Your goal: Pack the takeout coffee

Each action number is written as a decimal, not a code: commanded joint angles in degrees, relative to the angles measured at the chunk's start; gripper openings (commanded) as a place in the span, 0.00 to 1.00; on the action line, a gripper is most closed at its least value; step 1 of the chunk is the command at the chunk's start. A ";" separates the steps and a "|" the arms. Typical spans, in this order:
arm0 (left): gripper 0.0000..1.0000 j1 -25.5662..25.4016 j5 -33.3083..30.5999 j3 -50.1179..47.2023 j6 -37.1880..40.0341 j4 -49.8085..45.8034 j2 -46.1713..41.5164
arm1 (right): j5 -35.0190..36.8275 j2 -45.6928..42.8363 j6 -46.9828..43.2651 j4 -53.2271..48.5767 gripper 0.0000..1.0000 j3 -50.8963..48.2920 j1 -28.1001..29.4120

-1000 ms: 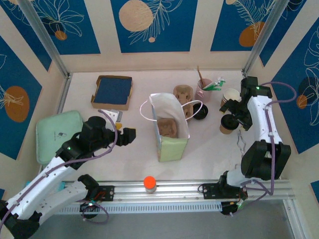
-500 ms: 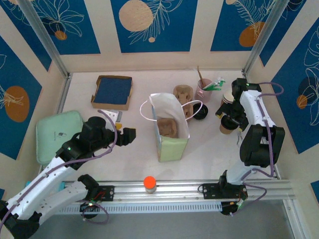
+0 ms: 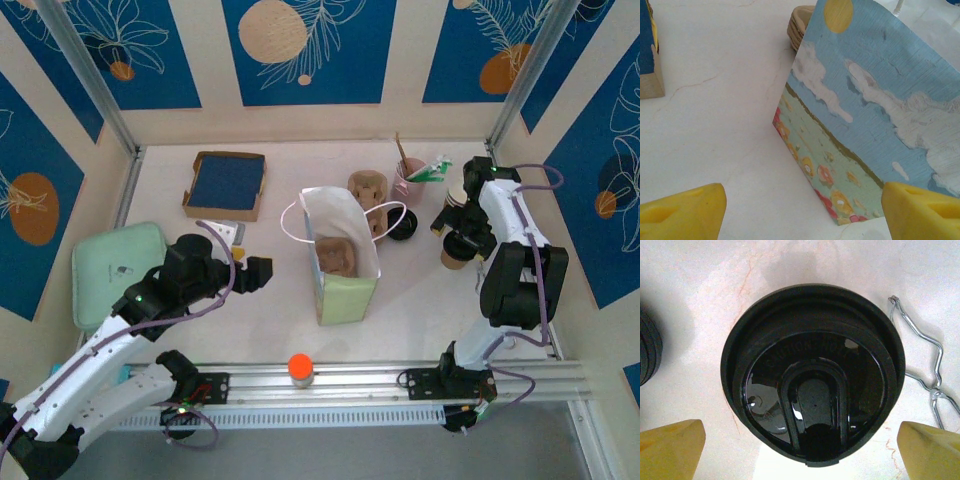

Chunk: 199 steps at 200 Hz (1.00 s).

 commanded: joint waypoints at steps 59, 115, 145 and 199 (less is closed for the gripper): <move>0.81 0.16 -0.65 -0.27 0.57 0.29 -0.43 | -1.39 1.73 -1.99 2.38 0.99 -1.08 -1.72; 0.81 0.09 -1.15 -0.14 1.02 -0.24 -0.08 | -1.76 4.01 -2.78 4.13 0.99 -1.42 -1.74; 0.81 0.10 -1.26 -0.10 1.18 -0.44 -0.33 | -1.95 5.15 -2.96 4.67 0.99 -1.33 -1.75; 0.81 0.17 -1.24 0.04 1.42 -0.11 -0.11 | -1.69 5.90 -3.13 5.37 1.00 -1.46 -1.62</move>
